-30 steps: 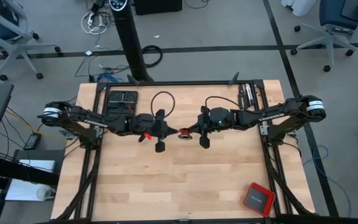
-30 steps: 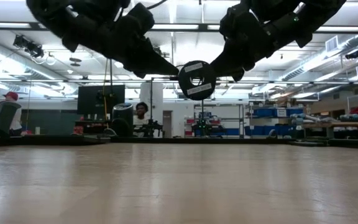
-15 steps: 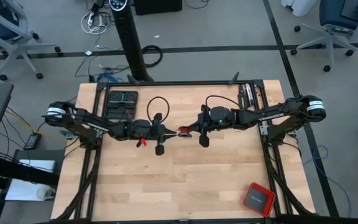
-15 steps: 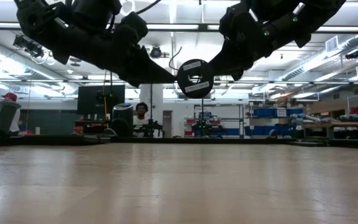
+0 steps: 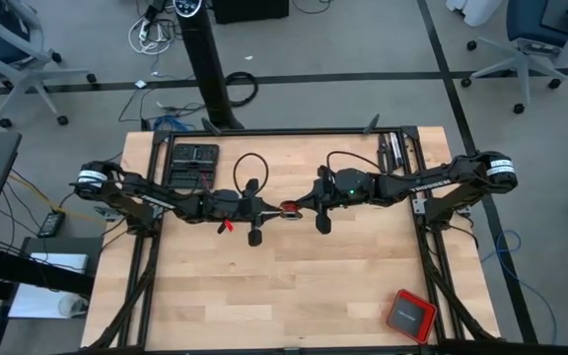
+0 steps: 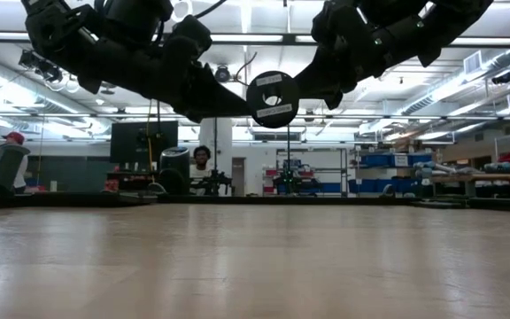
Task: Coil cords
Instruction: Coil the red wire onto the spool
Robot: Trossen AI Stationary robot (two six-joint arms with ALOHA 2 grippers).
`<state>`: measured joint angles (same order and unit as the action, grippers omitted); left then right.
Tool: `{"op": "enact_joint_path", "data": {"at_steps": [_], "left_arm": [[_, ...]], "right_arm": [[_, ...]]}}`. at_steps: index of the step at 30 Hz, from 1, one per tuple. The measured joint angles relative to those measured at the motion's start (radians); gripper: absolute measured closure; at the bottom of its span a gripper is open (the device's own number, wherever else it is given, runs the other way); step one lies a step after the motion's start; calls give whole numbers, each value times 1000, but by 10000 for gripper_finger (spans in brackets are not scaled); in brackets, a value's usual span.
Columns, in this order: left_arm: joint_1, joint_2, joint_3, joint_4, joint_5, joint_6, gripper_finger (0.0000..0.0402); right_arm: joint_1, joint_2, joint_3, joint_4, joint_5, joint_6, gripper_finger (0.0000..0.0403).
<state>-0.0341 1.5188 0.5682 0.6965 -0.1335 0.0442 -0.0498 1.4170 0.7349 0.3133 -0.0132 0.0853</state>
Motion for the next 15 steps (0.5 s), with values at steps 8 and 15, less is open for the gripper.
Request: {"op": "enact_joint_path", "data": {"at_steps": [8,15], "left_arm": [[0,0,0,-6,2,0,351],[-1,0,0,-31,-11,-41,351]], "right_arm": [[1,3,0,-21,0,-41,402],[11,5,0,-43,21,-38,402]]}}
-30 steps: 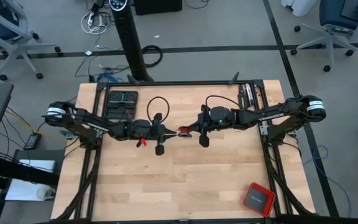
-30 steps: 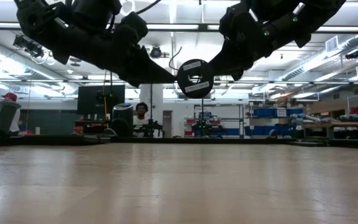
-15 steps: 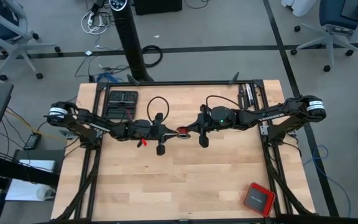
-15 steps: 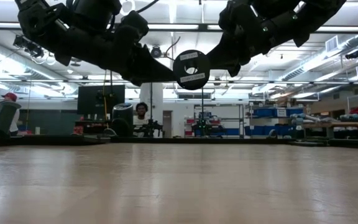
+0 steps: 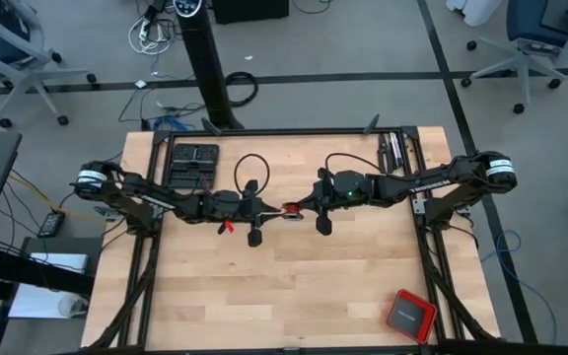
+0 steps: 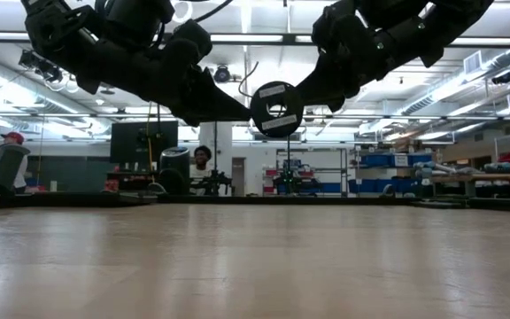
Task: Coil cords
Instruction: Coil the red wire onto the spool
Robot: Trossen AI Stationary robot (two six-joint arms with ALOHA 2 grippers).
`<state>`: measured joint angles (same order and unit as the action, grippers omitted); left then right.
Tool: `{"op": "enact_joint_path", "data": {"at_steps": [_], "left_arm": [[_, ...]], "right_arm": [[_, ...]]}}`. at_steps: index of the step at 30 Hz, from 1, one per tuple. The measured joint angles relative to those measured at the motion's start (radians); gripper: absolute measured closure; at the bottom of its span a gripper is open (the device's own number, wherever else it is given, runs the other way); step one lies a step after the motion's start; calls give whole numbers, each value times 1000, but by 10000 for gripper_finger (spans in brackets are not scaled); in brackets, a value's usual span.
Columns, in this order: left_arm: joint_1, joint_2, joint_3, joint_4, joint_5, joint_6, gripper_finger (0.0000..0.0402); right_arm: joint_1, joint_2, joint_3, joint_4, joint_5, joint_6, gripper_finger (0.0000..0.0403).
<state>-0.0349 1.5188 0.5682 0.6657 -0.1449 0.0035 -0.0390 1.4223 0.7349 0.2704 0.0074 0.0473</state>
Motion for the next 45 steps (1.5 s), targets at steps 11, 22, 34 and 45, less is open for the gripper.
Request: {"op": "enact_joint_path", "data": {"at_steps": [11,22,34,45], "left_arm": [[0,0,-1,-16,-44,47,351],[0,-23,-19,-30,-48,85,351],[71,-23,-234,446,-40,98,351],[139,-20,-232,417,-33,53,351]], "right_arm": [[-1,0,0,-38,3,-41,402],[-1,0,0,-112,-5,-45,402],[-24,-1,-112,111,-42,-101,402],[-133,-1,-228,206,-89,-85,402]]}}
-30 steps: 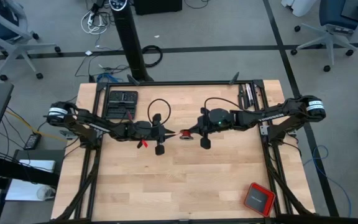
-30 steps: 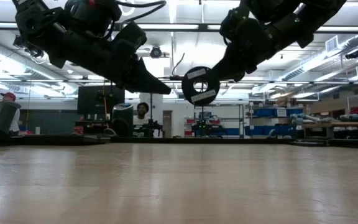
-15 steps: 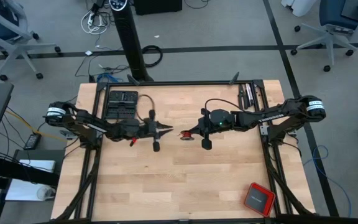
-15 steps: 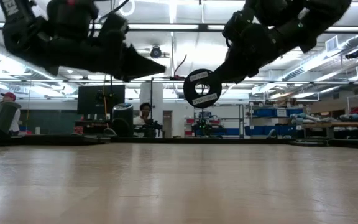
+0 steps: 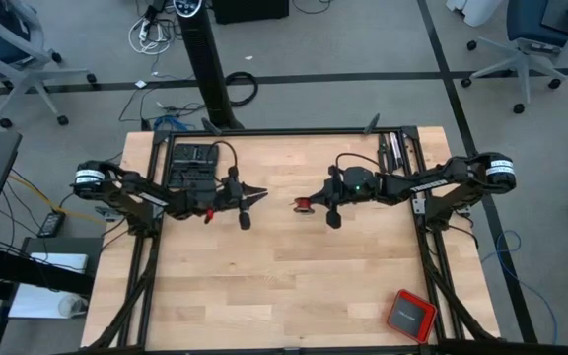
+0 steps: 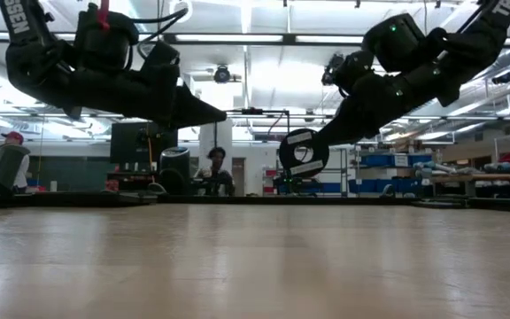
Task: Coil cords
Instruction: Coil the red wire onto the spool
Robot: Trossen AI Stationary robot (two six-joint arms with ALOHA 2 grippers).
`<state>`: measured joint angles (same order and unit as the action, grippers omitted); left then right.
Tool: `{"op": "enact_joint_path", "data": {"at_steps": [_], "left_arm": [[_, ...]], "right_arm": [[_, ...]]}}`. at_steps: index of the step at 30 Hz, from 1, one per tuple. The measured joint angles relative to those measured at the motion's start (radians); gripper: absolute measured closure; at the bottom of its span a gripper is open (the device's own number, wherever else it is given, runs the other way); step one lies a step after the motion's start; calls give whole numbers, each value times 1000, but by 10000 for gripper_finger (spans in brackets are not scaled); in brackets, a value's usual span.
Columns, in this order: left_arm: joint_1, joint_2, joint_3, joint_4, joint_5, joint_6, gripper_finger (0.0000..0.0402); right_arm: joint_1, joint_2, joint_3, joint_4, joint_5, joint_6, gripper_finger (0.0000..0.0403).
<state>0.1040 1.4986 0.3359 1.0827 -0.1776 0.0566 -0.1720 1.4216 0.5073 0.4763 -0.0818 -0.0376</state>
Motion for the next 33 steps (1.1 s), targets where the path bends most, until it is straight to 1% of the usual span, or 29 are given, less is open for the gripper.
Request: {"op": "enact_joint_path", "data": {"at_steps": [4,7,12,15,20,25,33], "left_arm": [[10,0,0,87,20,-8,351],[9,0,1,112,64,-8,351],[10,12,1,103,70,-26,351],[9,25,2,89,94,-45,351],[16,31,4,76,93,-91,351],[24,31,4,68,37,-99,351],[25,32,3,48,14,-83,351]], "right_arm": [[-9,1,-9,13,-19,1,402],[-6,37,-10,84,-38,9,402],[8,196,-10,285,-97,52,402],[9,277,13,343,-108,73,402],[-17,327,52,337,-150,83,402],[-40,322,66,312,-154,95,402],[-43,322,66,296,-157,102,402]]}}
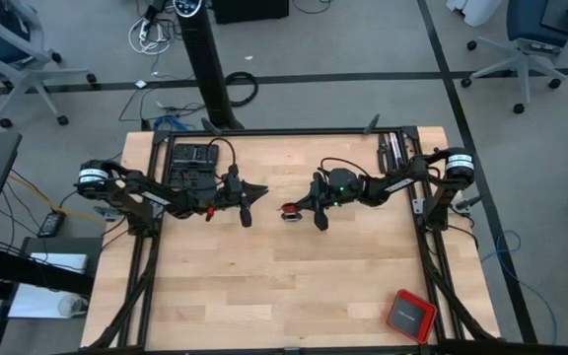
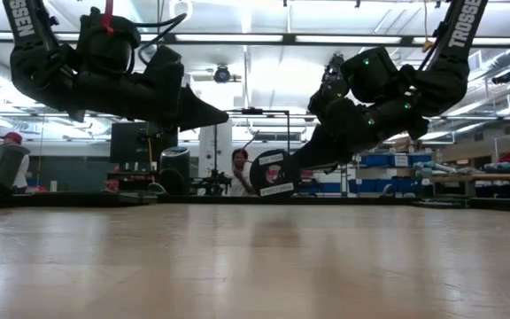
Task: Coil cords
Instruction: Coil the red wire onto the spool
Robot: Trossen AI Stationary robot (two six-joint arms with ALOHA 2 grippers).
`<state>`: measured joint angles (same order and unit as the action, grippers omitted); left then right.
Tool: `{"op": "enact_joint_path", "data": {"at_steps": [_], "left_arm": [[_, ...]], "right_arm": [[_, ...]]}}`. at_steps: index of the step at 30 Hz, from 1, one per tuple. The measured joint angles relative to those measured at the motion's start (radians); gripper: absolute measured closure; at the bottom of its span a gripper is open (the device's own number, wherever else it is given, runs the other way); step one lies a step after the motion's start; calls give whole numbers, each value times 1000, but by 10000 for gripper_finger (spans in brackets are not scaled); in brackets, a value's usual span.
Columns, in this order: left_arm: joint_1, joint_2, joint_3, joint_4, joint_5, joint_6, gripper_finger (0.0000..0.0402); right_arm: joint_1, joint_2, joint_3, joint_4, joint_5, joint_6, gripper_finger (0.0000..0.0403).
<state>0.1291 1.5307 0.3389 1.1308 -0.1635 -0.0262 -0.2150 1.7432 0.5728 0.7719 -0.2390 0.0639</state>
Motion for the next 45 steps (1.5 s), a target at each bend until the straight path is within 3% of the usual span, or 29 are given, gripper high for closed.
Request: {"op": "enact_joint_path", "data": {"at_steps": [5,12,18,33,39,45], "left_arm": [[0,0,0,-1,-33,76,351],[0,0,0,0,-29,43,351],[2,0,12,-10,135,-8,351],[2,32,118,-204,168,-81,351],[2,50,127,-223,281,-54,351],[10,56,136,-269,253,-74,351]], "right_arm": [[-4,-1,0,-12,0,4,402],[-4,-1,0,-11,0,-1,402],[-3,-1,0,-11,2,-5,402],[-3,-1,1,0,2,-23,402],[-4,-1,2,-23,10,-12,402],[-4,-2,2,-5,11,-11,402]]}}
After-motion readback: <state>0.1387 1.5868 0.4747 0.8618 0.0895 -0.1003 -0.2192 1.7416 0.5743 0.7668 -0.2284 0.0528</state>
